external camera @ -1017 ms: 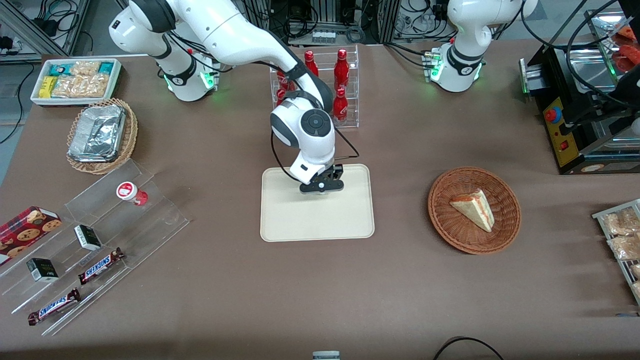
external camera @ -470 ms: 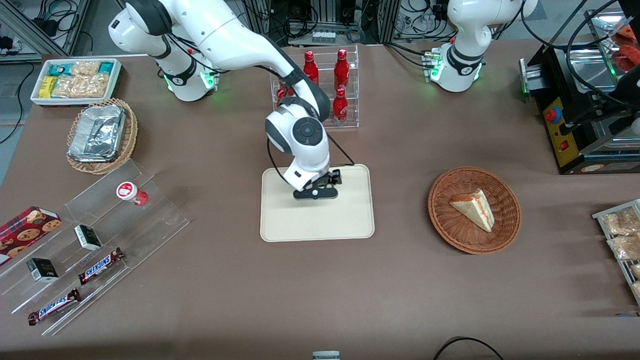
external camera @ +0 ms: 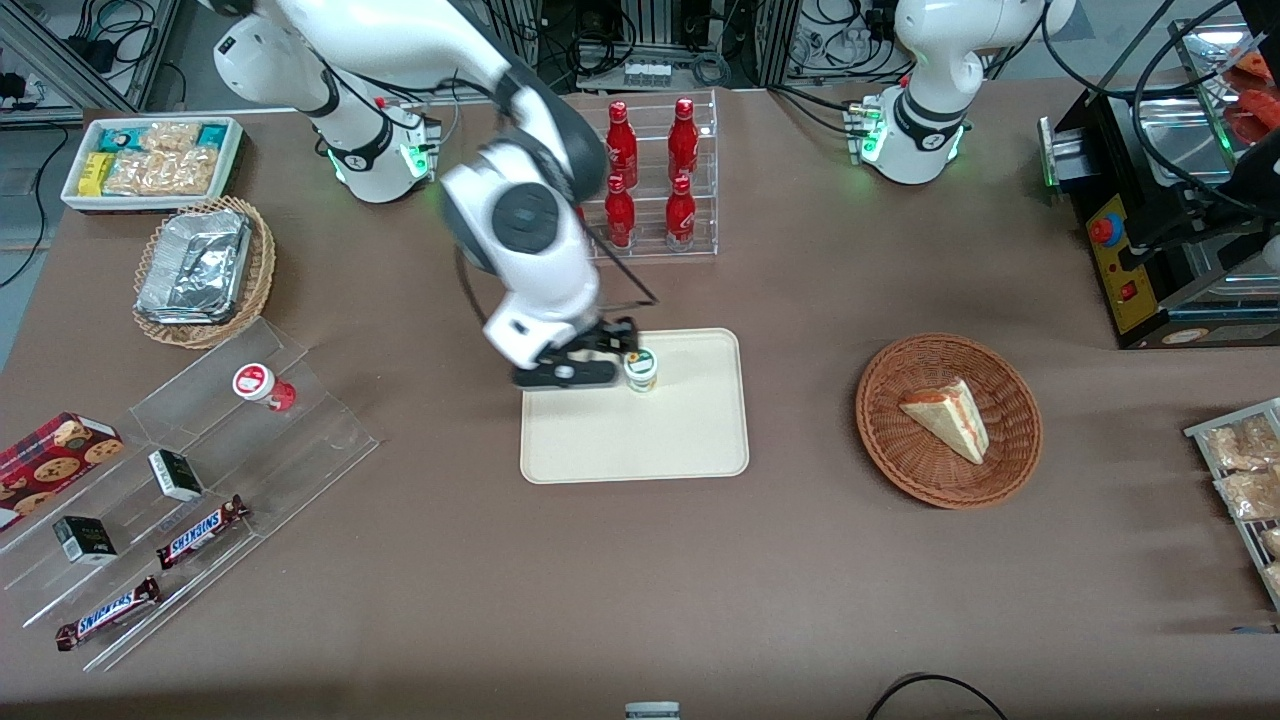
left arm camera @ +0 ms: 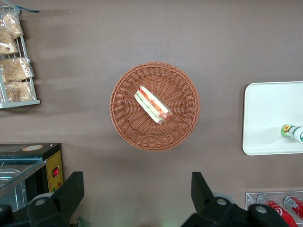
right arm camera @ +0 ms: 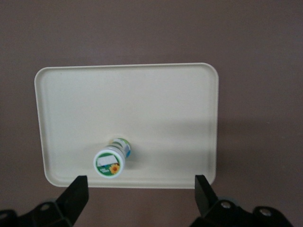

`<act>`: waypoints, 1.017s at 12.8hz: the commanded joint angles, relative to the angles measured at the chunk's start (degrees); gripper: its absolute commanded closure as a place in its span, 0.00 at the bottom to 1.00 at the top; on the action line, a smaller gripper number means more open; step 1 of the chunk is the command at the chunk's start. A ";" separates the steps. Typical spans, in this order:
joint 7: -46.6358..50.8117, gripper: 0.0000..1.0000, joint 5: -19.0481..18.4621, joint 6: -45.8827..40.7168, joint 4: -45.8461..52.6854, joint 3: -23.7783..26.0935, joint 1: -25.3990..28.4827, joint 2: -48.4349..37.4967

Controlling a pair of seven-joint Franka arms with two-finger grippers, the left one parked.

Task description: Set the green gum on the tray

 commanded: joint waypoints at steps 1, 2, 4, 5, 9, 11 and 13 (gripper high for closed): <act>-6.85 0.00 1.27 -9.30 -4.27 0.33 -4.98 -9.34; -10.80 0.00 1.27 -13.26 -4.27 0.33 -7.96 -11.46; -17.23 0.00 1.19 -19.34 -4.35 0.33 -14.64 -15.07; -19.86 0.00 0.75 -21.72 -4.35 0.33 -17.46 -16.82; -25.34 0.00 -0.74 -28.15 -4.35 0.24 -28.19 -21.05; -26.83 0.00 -2.76 -29.38 -4.18 0.24 -30.48 -21.93; -26.92 0.00 -3.12 -29.56 -3.65 0.24 -33.12 -22.11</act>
